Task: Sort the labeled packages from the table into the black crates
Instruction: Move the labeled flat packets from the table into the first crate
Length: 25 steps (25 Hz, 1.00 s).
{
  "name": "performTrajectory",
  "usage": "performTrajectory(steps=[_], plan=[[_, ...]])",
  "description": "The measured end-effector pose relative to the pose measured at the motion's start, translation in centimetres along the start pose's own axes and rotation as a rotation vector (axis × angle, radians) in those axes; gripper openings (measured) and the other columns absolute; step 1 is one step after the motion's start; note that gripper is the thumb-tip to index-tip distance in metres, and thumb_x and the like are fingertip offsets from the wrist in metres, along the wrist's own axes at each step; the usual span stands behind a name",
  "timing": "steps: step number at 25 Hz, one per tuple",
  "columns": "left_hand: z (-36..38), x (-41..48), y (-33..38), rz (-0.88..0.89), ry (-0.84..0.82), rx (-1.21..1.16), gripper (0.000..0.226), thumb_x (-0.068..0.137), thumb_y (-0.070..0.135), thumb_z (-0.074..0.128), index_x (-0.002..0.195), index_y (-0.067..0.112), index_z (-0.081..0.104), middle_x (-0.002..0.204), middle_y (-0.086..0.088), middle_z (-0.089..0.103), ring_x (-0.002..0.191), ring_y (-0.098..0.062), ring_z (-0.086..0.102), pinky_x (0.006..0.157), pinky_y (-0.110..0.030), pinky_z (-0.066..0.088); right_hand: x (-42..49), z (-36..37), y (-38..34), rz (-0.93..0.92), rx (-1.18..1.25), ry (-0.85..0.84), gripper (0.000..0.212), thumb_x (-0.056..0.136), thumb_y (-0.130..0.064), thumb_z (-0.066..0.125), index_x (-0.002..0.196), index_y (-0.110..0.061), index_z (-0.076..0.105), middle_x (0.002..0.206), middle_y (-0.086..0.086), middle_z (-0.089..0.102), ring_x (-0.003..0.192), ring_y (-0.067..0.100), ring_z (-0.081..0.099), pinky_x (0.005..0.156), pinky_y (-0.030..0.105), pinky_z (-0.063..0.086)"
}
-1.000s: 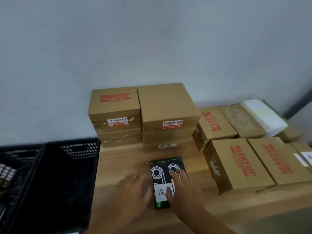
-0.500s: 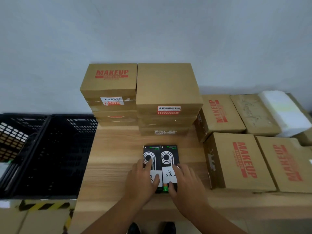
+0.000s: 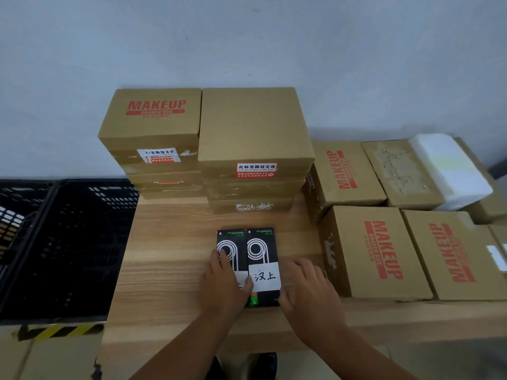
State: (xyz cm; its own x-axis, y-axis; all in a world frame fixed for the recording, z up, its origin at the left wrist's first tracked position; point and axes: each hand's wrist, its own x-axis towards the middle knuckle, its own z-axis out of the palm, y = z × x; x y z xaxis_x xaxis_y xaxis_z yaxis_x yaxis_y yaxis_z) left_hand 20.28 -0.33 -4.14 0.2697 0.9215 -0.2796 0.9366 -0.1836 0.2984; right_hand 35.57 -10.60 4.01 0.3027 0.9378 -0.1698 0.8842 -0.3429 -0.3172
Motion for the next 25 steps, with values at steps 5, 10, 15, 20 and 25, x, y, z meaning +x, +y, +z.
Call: performTrajectory(steps=[5,10,15,20,25], plan=[[0.7,-0.3,-0.7,0.015,0.039,0.050,0.103,0.095,0.069,0.043,0.162,0.003,0.003,0.169,-0.012,0.015,0.151,-0.025,0.028,0.120,-0.035,0.032,-0.3,0.6,0.5,0.036,-0.025,-0.017,0.046,0.091,-0.035,0.065,0.134,-0.027,0.052,0.131,-0.005,0.055,0.113,0.013,0.055,0.088,0.025,0.051],[1.1,-0.1,-2.1,0.084,0.025,0.065,0.108,0.092,0.078,0.041,0.163,0.004,0.004,0.169,-0.012,0.015,0.151,-0.025,0.028,0.119,-0.033,0.033,0.1,0.7,0.7,0.044,-0.028,0.003,0.045,0.092,-0.034,0.066,0.135,-0.024,0.054,0.135,-0.003,0.055,0.117,0.013,0.055,0.092,0.025,0.050],[1.2,-0.1,-2.6,0.095,0.035,0.001,0.104,0.093,0.071,0.049,0.163,0.006,0.006,0.169,-0.011,0.017,0.147,-0.024,0.034,0.113,-0.033,0.041,0.6,0.6,0.4,0.031,-0.031,0.017,0.043,0.090,-0.033,0.067,0.130,-0.023,0.057,0.131,-0.002,0.057,0.113,0.014,0.057,0.089,0.026,0.050],[0.8,-0.3,-3.0,0.083,0.021,0.038,0.115,0.084,0.074,0.053,0.162,0.004,0.006,0.165,-0.011,0.023,0.138,-0.024,0.040,0.110,-0.033,0.042,1.2,0.6,0.4,0.018,-0.049,0.015,0.042,0.089,-0.033,0.068,0.128,-0.021,0.058,0.128,-0.002,0.058,0.110,0.015,0.058,0.087,0.026,0.052],[0.0,-0.7,-2.9,0.050,0.071,-0.020,0.110,0.083,0.066,0.060,0.161,0.004,0.011,0.158,-0.009,0.033,0.131,-0.021,0.042,0.105,-0.030,0.044,1.7,0.9,0.5,-0.012,-0.031,-0.025,0.043,0.095,-0.039,0.057,0.135,-0.027,0.048,0.134,-0.006,0.049,0.115,0.011,0.050,0.091,0.022,0.047]])
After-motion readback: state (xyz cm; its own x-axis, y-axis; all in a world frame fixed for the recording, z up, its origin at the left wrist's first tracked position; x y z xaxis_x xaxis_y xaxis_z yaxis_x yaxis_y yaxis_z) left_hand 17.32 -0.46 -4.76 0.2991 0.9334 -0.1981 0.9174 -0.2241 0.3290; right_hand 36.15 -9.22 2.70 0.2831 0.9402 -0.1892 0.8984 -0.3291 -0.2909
